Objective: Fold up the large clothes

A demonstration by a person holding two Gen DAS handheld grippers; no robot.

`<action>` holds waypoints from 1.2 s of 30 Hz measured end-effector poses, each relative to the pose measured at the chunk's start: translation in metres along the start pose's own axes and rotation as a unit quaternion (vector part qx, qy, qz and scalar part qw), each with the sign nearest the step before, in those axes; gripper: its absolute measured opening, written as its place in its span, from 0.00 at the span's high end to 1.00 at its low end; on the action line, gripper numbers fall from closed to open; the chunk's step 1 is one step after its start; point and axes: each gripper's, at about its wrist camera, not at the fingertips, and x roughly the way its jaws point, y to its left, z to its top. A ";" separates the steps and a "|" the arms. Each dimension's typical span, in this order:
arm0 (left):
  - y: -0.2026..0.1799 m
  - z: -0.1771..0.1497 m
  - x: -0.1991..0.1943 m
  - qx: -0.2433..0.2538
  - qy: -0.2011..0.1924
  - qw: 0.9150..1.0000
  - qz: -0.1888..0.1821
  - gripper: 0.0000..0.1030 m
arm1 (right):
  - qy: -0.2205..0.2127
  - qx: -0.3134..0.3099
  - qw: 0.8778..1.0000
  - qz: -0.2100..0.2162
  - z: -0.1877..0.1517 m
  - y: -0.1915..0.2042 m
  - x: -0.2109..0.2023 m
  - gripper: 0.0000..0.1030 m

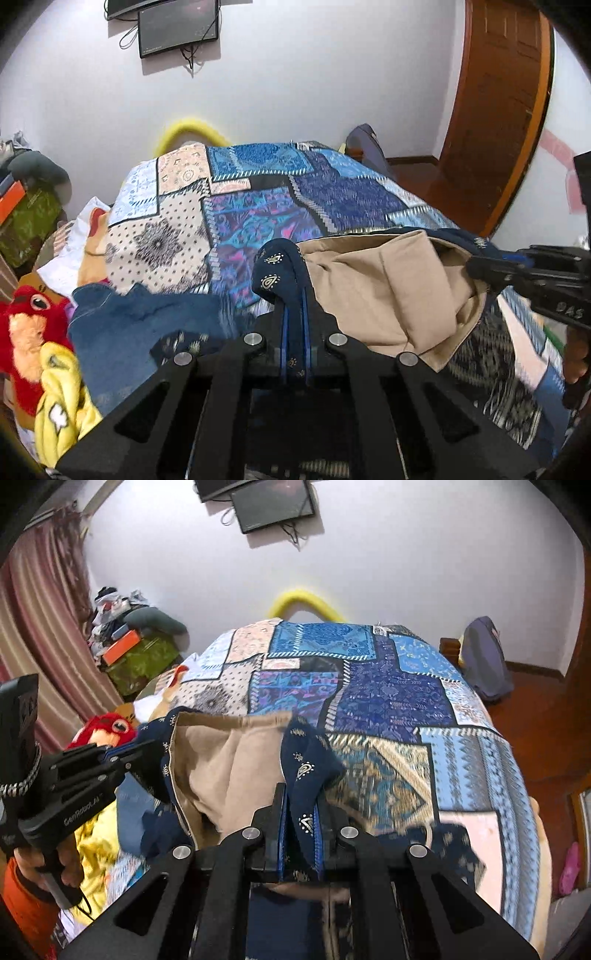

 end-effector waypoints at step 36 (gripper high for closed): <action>0.025 -0.144 0.010 -0.026 0.103 0.994 -0.008 0.56 | 0.099 0.010 0.986 -0.130 -0.143 -0.067 -0.034 0.91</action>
